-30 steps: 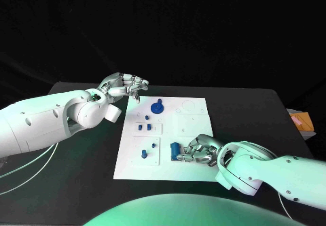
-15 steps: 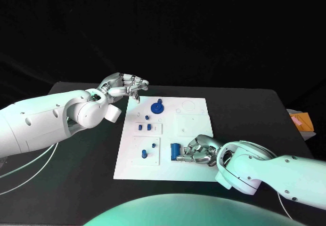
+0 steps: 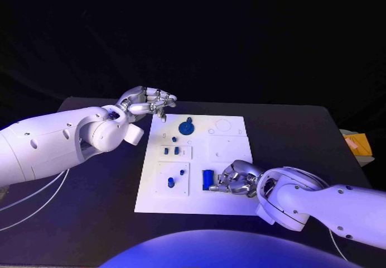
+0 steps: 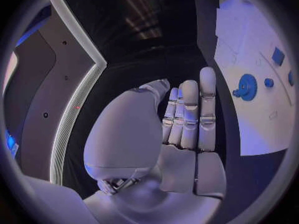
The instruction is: Assemble the parts on the task board
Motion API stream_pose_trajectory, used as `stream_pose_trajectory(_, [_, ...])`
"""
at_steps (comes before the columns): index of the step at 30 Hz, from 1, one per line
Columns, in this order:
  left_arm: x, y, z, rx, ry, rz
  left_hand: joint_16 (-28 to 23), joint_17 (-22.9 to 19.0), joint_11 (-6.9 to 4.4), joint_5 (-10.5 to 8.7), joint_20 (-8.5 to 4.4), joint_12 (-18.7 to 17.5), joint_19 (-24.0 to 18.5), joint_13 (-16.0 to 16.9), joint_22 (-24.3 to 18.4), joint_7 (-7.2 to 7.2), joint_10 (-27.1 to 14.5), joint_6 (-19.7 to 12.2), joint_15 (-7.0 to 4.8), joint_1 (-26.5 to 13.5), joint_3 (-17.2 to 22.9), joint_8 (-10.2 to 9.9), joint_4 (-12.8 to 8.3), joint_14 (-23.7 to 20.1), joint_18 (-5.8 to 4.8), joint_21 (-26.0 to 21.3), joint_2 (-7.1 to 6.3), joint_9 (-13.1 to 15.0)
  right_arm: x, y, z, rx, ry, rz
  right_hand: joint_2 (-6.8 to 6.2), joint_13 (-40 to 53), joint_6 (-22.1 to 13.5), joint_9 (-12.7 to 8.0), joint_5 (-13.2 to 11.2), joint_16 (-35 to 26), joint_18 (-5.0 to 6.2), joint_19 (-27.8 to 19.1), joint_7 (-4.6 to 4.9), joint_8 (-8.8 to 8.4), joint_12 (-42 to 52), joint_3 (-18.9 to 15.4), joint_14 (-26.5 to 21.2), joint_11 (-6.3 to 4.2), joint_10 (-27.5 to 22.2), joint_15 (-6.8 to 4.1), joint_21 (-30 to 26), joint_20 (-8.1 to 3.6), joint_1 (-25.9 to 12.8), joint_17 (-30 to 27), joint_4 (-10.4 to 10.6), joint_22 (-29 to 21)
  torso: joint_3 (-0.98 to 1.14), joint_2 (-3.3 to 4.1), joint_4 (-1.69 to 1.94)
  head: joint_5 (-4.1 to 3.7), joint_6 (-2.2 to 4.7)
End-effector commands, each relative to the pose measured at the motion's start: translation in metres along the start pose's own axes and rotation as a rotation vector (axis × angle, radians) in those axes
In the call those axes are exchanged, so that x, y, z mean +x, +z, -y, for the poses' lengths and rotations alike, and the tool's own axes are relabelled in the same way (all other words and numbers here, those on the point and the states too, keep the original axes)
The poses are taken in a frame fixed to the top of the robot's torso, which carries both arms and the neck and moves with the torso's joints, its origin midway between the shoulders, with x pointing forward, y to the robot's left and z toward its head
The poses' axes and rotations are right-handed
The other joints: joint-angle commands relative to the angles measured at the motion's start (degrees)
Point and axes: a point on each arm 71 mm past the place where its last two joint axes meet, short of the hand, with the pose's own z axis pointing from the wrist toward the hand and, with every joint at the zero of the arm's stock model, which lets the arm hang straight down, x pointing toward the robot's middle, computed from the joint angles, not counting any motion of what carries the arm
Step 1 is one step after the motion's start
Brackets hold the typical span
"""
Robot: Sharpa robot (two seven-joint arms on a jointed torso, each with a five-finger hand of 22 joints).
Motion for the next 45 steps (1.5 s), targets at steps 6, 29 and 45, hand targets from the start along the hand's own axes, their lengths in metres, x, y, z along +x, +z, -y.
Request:
stream_pose_trajectory(6, [0.003, 0.001, 0.001, 0.007, -0.011, -0.017, 0.2, -0.1, 0.01, -0.18, -0.01, 0.4, 0.5, 0.1, -0.1, 0.07, -0.6, -0.4, 0.17, -0.6, 0.3, 0.1, 0.1, -0.1, 0.34, -0.3, 0.13, 0.1, -0.001, 0.002, 0.001, 0.011, -0.019, 0.018, 2.53, 6.8, -0.6, 0.2, 0.2, 0.2, -1.02, 4.3, -0.21, 0.42, 0.0, 0.0, 6.0, 0.03, 0.3, -0.53, 0.0, -0.46, 0.3, 15.1, -0.2, 9.7, 0.02, -0.02, -0.02, -0.02, 0.00])
stream_pose_trajectory(29, [0.000, 0.000, 0.001, 0.009, -0.009, -0.011, 0.2, -0.1, 0.02, -0.14, 0.01, 0.4, 0.4, 0.1, -0.1, 0.07, -0.7, -0.4, 0.19, -0.8, 0.4, 0.1, 0.2, -0.2, 0.33, -0.4, 0.29, 0.1, -0.045, -0.044, 0.024, -0.138, -0.029, 0.176, 1.23, 5.4, -3.8, -0.7, 2.1, 0.2, -0.95, 4.2, 1.09, -2.13, -1.8, -0.4, 6.0, 1.09, -1.3, 0.28, -0.6, 0.09, 5.6, 15.1, -1.2, 9.5, -0.17, -0.47, -0.59, -1.33, 0.00])
stream_pose_trajectory(45, [0.000, -0.001, 0.001, 0.010, -0.012, -0.019, 0.2, -0.1, 0.03, -0.15, 0.02, 0.4, 0.4, 0.1, -0.1, 0.08, -0.7, -0.4, 0.20, -0.8, 0.4, 0.1, 0.2, -0.2, 0.33, -0.4, 0.29, 0.1, -0.055, -0.051, 0.065, -0.004, -0.229, 0.265, 0.51, 5.1, -3.5, -1.1, 1.4, 0.2, -1.08, 4.3, 1.48, -2.79, -2.2, -1.4, 6.0, 1.47, -1.6, 0.66, 0.0, 0.44, 5.3, 15.1, -0.3, 9.9, -0.19, -0.42, -0.74, -1.76, 0.00])
